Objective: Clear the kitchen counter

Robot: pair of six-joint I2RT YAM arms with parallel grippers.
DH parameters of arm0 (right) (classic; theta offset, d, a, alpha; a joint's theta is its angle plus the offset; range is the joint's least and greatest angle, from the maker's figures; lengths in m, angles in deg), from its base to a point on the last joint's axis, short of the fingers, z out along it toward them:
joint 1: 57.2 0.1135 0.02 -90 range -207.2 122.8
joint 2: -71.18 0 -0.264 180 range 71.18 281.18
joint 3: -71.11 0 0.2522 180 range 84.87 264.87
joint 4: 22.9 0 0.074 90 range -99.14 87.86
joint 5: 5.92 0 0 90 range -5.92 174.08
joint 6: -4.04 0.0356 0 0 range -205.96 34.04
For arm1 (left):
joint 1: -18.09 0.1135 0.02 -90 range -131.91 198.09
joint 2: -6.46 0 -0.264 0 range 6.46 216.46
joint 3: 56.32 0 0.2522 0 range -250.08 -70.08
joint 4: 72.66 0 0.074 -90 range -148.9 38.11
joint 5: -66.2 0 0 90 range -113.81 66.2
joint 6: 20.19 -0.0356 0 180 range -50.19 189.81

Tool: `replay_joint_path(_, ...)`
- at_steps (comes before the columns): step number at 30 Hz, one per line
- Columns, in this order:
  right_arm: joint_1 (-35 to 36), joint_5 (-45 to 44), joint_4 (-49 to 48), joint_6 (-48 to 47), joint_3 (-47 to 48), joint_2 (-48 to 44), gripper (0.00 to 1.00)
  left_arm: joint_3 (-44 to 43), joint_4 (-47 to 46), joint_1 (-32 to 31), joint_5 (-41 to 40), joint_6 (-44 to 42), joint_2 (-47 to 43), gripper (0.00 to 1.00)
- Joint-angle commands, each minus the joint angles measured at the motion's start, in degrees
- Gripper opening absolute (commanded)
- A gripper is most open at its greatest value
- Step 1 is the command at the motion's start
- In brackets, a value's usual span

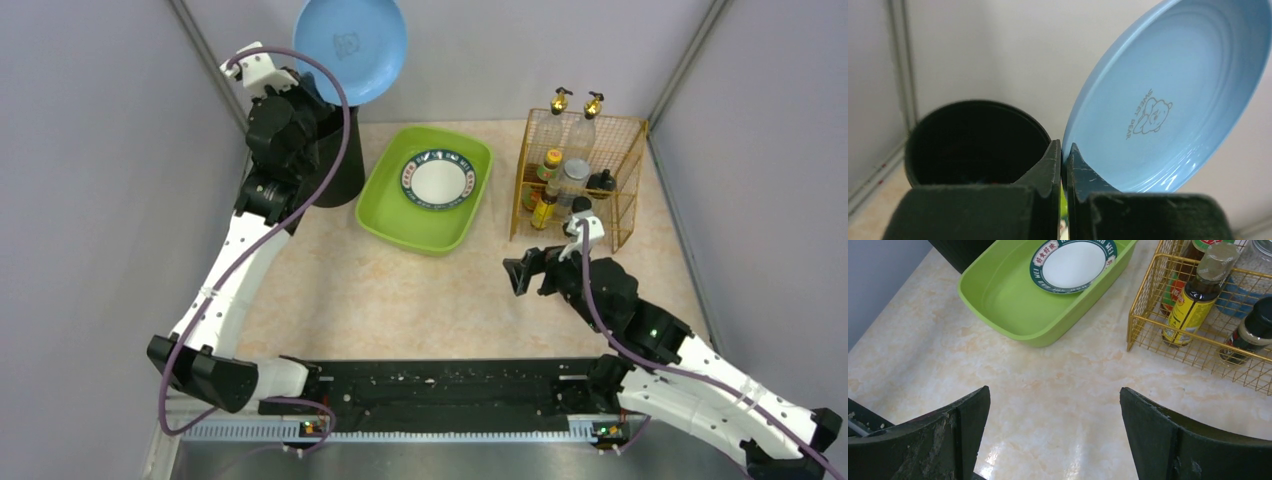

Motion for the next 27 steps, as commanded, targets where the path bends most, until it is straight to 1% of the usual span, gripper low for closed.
replay_joint_path(1,0.5,-1.9,1.3,0.0,2.9,-2.0,0.99,-1.0,7.2,-0.2,9.8,11.8,-0.6,0.0)
replay_joint_path(6,0.5,-1.4,1.4,0.6,3.1,-2.2,0.99,2.5,8.5,-0.2,15.9,18.9,1.4,0.0)
replay_joint_path(11,0.5,-1.3,1.7,0.8,2.7,-2.7,0.99,6.2,8.9,-0.1,21.6,23.5,4.0,0.0)
replay_joint_path(13,0.5,-1.4,1.6,1.0,2.4,-3.0,0.99,8.2,8.8,-0.3,22.6,25.2,4.8,0.0)
replay_joint_path(18,0.5,-1.2,1.3,1.4,1.8,-3.0,0.99,12.1,8.1,-0.5,25.2,28.0,7.1,0.0)
replay_joint_path(27,0.5,-0.5,0.2,1.7,1.4,-2.0,0.99,13.2,9.0,-0.4,28.2,29.7,14.1,0.0)
